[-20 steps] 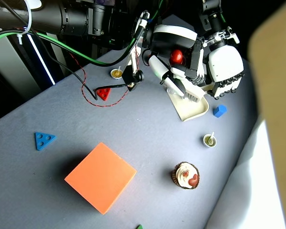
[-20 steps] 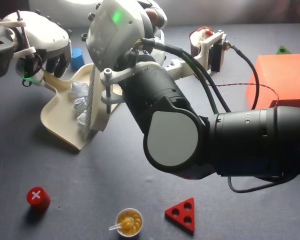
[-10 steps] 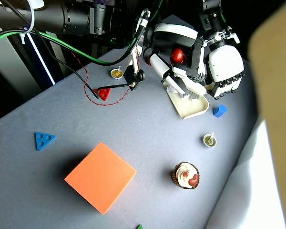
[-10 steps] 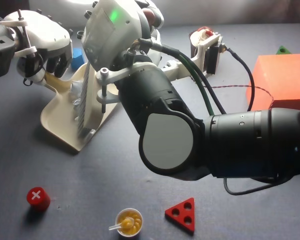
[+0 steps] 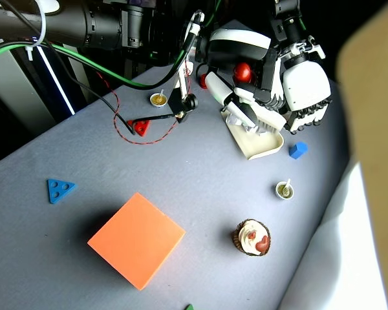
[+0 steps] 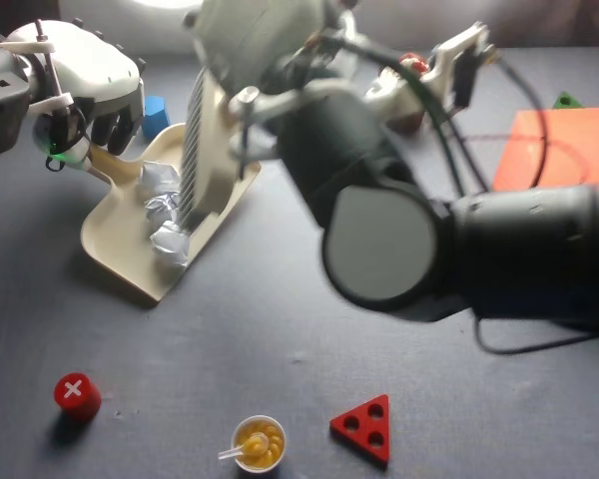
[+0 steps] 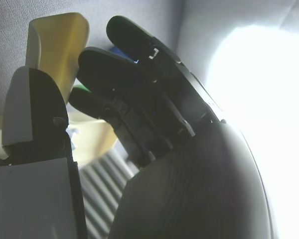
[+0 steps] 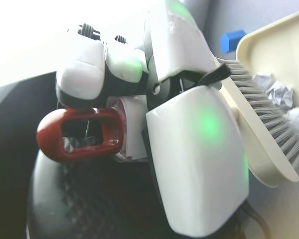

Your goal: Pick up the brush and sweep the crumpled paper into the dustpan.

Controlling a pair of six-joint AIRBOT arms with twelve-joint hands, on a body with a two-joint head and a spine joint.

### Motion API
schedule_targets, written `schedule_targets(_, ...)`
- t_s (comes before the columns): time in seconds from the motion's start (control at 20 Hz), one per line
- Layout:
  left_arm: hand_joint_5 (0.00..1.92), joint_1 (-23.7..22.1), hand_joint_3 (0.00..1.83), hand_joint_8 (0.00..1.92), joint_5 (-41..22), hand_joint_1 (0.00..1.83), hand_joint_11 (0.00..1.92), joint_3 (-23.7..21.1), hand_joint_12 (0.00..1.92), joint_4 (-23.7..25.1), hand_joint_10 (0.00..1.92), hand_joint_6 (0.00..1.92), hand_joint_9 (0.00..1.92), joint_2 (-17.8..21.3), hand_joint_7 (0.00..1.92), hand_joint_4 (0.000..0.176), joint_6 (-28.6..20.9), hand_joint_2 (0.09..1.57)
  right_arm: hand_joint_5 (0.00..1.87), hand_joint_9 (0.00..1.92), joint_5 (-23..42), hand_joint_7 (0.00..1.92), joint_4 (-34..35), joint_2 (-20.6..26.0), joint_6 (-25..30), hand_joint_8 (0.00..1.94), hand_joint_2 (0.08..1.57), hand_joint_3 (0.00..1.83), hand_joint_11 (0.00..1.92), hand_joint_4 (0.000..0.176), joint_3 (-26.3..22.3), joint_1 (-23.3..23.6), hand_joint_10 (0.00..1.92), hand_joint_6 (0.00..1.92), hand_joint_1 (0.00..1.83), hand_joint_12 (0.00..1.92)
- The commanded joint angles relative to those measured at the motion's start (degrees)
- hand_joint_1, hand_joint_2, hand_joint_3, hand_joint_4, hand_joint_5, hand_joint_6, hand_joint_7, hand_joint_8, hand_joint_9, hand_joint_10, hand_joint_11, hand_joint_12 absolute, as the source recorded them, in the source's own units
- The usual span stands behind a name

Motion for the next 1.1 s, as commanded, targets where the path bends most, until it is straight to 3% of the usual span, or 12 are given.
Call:
schedule_targets(0.0,1.02,-0.5,0.00,0.47,-5.1,1.39,0.85,-0.1,0.79,0.2,1.09,0.92,1.01,0.5,1.18,0.000,0.8,1.06,0.98,1.29,-4.0,1.14,-5.2,1.4,-0.7,1.94,1.22,0.00,1.38,0.176,-1.0,0.8,1.92,1.92,1.58,1.92)
schedule_targets(0.4,0.98,0.0,0.00,0.53,-5.1,1.39,0.83,-0.3,0.79,0.2,1.13,0.98,0.98,0.4,1.14,0.000,1.4,1.08,0.97,1.29,-2.2,1.13,6.3,14.9,-1.7,1.94,1.21,0.00,1.46,0.176,-12.8,-0.7,1.92,1.92,1.59,1.92)
schedule_targets(0.45,0.97,0.1,0.00,0.57,-5.1,1.38,0.83,-0.4,0.77,0.1,1.14,1.00,0.97,0.4,1.13,0.000,1.4,1.08,0.98,1.29,-2.2,1.15,7.2,16.0,-1.5,1.94,1.21,0.00,1.46,0.176,-13.7,-1.4,1.92,1.92,1.59,1.92)
schedule_targets(0.55,0.86,0.2,0.00,0.82,-5.1,1.37,0.75,-0.4,0.66,-0.1,1.27,1.20,0.85,0.4,0.99,0.000,1.4,1.13,0.99,1.29,-2.1,1.14,7.4,16.4,0.9,1.94,1.21,0.00,1.42,0.176,-14.7,-1.6,1.92,1.92,1.59,1.92)
schedule_targets(0.6,0.89,0.2,0.00,0.33,-5.1,1.19,0.72,-0.5,0.61,-0.1,0.52,1.11,0.82,0.4,0.91,0.000,1.4,1.15,0.98,1.28,-2.0,1.13,7.4,16.4,2.9,1.94,1.22,0.00,1.40,0.176,-14.8,-1.6,1.92,1.92,1.57,1.92)
schedule_targets(0.65,0.90,0.2,0.00,0.11,-5.1,1.16,0.72,-0.6,0.56,-0.1,0.18,1.08,0.89,0.4,0.93,0.000,1.4,1.15,0.97,1.28,-2.0,1.13,7.4,16.4,4.1,1.94,1.22,0.00,1.40,0.176,-14.7,-1.7,1.92,1.92,1.57,1.92)
schedule_targets(0.7,0.88,0.2,0.00,0.03,-5.1,1.14,0.68,-0.7,0.52,-0.2,0.06,1.12,0.86,0.4,0.88,0.000,1.4,1.16,0.97,1.29,-2.0,1.14,7.4,16.4,5.8,1.94,1.22,0.00,1.44,0.176,-14.4,-1.8,1.92,1.92,1.57,1.92)
schedule_targets(0.75,0.76,0.2,0.00,0.01,-5.1,1.23,0.66,-0.7,0.49,-0.2,0.02,0.43,0.83,0.4,0.84,0.000,1.4,1.10,0.96,1.30,-2.0,1.14,7.2,16.4,6.9,1.94,1.23,0.00,1.46,0.176,-14.1,-1.9,1.92,1.92,1.57,1.92)
schedule_targets(0.8,0.80,0.2,0.00,0.00,-5.1,1.22,0.66,-0.7,0.48,-0.3,0.01,0.14,0.84,0.4,0.84,0.000,1.4,1.07,0.97,1.30,-2.0,1.15,6.6,16.3,8.1,1.94,1.23,0.00,1.46,0.176,-13.7,-2.3,1.92,1.92,1.56,1.92)
schedule_targets(0.85,0.82,0.2,0.00,0.00,-5.1,1.22,0.66,-0.7,0.48,-0.3,0.00,0.04,0.84,0.4,0.84,0.000,1.4,1.06,0.97,1.29,-2.0,1.14,6.4,16.1,8.1,1.94,1.22,0.00,1.45,0.176,-13.4,-2.7,1.92,1.92,1.56,1.92)
schedule_targets(1.05,0.81,0.2,0.00,0.00,-5.1,1.17,0.66,-0.8,0.46,-0.4,0.00,0.01,0.82,0.5,0.82,0.000,1.4,1.06,0.95,1.28,-2.0,1.12,6.6,16.1,9.2,1.94,1.22,0.00,1.45,0.176,-12.7,-4.4,1.92,1.92,1.57,1.92)
